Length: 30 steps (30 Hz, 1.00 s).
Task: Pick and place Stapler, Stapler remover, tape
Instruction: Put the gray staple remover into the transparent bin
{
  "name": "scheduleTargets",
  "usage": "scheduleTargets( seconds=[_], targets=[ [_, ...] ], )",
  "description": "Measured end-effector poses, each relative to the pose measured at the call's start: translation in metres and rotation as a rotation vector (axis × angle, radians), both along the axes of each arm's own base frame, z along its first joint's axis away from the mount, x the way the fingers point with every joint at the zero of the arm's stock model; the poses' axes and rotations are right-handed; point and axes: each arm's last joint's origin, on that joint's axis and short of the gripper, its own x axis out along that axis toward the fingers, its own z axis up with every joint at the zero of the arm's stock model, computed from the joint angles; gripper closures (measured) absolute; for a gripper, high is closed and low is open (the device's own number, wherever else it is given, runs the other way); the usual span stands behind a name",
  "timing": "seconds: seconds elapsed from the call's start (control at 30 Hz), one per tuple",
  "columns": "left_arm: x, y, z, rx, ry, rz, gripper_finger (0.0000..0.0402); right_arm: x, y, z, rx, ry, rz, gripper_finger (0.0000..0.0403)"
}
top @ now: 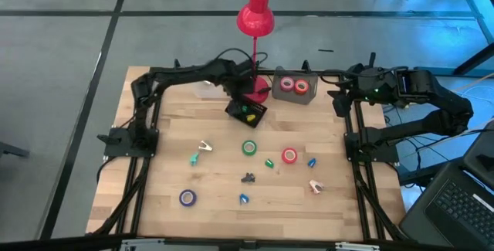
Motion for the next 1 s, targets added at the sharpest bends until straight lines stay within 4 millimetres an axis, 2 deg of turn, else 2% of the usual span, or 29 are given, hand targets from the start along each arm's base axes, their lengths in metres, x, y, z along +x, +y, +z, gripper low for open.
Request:
scheduleTargets(
  seconds=[0.07, 0.17, 0.27, 0.37, 0.47, 0.63, 0.87, 1.0],
  targets=[
    [-0.01, -0.008, 0.02, -0.088, -0.022, 0.101, 0.0148, -0.001, 0.0, -0.001, 0.003, 0.007, 0.001, 0.0193],
    [-0.031, -0.024, 0.037, -0.238, -0.003, 0.277, 0.015, -0.002, 0.0, -0.002, 0.011, 0.021, -0.007, 0.0193],
    [-0.052, -0.048, 0.044, -0.241, 0.053, 0.35, 0.0155, -0.002, 0.0, -0.002, 0.013, 0.028, -0.009, 0.0193],
    [-0.071, -0.074, 0.038, -0.238, 0.095, 0.349, 0.0157, -0.002, 0.0, -0.002, 0.006, 0.034, -0.001, 0.0193],
    [-0.083, -0.097, 0.026, -0.253, 0.136, 0.231, 0.0158, -0.002, 0.0, -0.002, 0.003, 0.037, 0.004, 0.0193],
    [-0.097, -0.132, 0.001, -0.239, 0.257, -0.087, 0.0158, -0.002, 0.0, -0.002, -0.015, 0.046, 0.017, 0.0193],
    [-0.097, -0.15, -0.021, -0.112, 0.269, -0.37, 0.0158, -0.002, 0.0, -0.002, -0.017, 0.04, 0.015, 0.0193],
    [-0.095, -0.15, -0.032, -0.092, 0.254, -0.433, 0.0158, -0.002, 0.0, -0.002, -0.017, 0.04, 0.014, 0.0193]
  ],
)
